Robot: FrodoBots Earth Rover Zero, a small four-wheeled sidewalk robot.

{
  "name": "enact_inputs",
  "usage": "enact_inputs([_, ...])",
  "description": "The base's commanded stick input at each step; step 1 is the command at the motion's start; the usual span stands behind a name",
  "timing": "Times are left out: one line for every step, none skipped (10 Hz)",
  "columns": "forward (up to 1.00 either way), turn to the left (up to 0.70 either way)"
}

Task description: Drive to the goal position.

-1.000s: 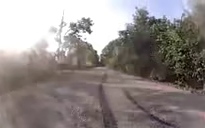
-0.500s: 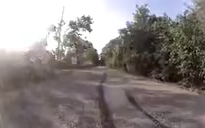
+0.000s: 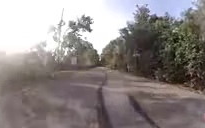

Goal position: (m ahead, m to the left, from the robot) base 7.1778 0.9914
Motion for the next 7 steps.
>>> enact_inputs([0.70, 0.00])
enact_inputs([0.70, 0.00])
enact_inputs([0.70, 0.00])
enact_inputs([0.70, 0.00])
enact_inputs([0.70, 0.00])
enact_inputs([0.70, 0.00])
enact_inputs([0.70, 0.00])
